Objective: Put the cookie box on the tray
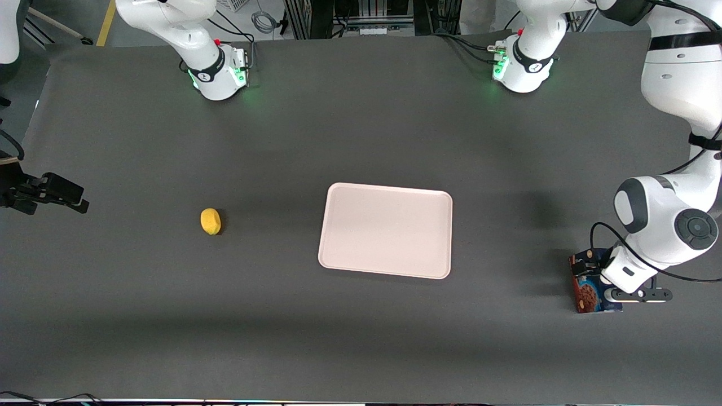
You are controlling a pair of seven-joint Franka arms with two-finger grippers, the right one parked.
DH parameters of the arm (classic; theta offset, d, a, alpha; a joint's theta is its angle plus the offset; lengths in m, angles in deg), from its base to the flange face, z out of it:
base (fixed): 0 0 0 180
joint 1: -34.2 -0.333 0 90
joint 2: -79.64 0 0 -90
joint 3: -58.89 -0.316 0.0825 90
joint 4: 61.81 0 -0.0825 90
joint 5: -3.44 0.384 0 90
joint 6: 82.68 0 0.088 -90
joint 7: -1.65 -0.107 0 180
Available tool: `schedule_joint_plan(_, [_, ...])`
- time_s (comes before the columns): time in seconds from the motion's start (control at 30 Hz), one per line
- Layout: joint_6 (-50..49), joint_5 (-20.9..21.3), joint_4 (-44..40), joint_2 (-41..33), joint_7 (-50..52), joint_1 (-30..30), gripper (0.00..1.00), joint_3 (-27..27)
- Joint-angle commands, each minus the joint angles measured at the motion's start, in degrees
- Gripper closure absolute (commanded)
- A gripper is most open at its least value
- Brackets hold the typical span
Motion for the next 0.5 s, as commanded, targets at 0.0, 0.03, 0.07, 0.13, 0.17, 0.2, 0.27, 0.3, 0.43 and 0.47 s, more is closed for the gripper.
schedule_joint_plan(0.0, [0.7,0.0,-0.5,0.6,-0.9,0.9,0.09,-0.8])
schedule_joint_plan(0.03, [0.7,0.0,-0.5,0.7,-0.9,0.9,0.13,-0.8])
schedule_joint_plan(0.07, [0.7,0.0,-0.5,0.7,-0.9,0.9,0.20,-0.8])
schedule_joint_plan(0.13, [0.6,-0.3,-0.5,0.7,-0.8,1.1,0.35,-1.0])
schedule_joint_plan(0.17, [0.6,-0.3,-0.6,0.7,-0.8,1.2,0.41,-1.1])
schedule_joint_plan(0.2, [0.5,-0.4,-0.7,0.7,-0.8,1.3,0.47,-1.1])
schedule_joint_plan(0.27, [0.3,-0.5,-0.7,0.7,-0.8,1.4,0.59,-1.3])
schedule_joint_plan(0.3, [0.3,-0.5,-0.8,0.7,-0.8,1.5,0.63,-1.5])
schedule_joint_plan(0.43, [-0.1,-0.6,-0.9,0.6,-0.7,1.7,0.73,-1.9])
schedule_joint_plan(0.47, [-0.2,-0.6,-0.9,0.6,-0.7,1.8,0.76,-1.9])
